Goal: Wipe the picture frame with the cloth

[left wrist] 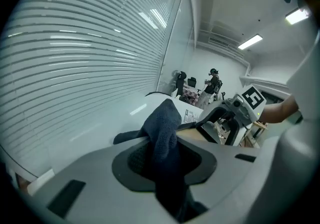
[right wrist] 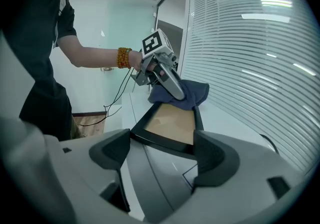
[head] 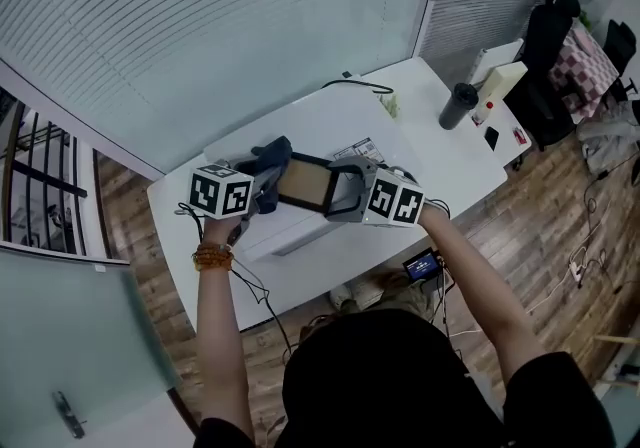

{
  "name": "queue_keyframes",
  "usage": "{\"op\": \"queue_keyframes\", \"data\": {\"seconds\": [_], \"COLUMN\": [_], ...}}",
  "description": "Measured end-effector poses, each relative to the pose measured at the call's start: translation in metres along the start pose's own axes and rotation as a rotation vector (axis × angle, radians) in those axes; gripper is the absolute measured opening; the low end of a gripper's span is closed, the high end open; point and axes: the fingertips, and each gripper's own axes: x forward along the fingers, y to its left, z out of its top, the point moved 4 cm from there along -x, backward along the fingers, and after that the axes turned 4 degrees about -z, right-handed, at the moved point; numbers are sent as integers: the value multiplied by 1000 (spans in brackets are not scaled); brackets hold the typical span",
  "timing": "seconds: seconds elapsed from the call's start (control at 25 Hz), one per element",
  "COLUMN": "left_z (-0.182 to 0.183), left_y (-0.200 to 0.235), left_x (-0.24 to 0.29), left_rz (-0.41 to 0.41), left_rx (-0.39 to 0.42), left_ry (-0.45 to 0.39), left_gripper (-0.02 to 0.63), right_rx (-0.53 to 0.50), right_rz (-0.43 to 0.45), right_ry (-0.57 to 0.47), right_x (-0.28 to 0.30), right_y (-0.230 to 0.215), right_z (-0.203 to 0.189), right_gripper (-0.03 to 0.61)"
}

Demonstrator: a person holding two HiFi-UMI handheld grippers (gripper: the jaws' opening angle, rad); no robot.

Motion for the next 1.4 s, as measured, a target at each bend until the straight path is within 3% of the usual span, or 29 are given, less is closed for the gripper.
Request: {"op": "queue_keyframes", "data": {"seconds": [0.16,0.4,0.52,0.84,1.08,1.28,1.4], "left_z": [-6,-16,-17,-24,-21,-26,-27], "left_y": [-17,-36,-41,-66,-85,-110,-117], "left_x": [2,11,15,17,24,37,36], "left_rz": [-1,95,113,5,-81,-150,-146], "left_rx": [78,282,324,324,336,442,500], "left_ry": [78,259,304,318,282,269,211], "left_gripper": [83,83,83,83,83,84,87], "right_rx": [-2,-6,-6,-11,-17,-18,-36], "right_rz": [-2,5,4,2,-1,1,-1], "right_ry": [1,3,2,0,-1,-4,-13], "right_x": [-2,-1,-2,-2,-2,-1,-3], "right_y": [2,2,2,7,3,4,6], "right_z": [-1,0,-1,-1,0,-3,-5], "right_gripper": [348,348,348,348,348,348,348]}}
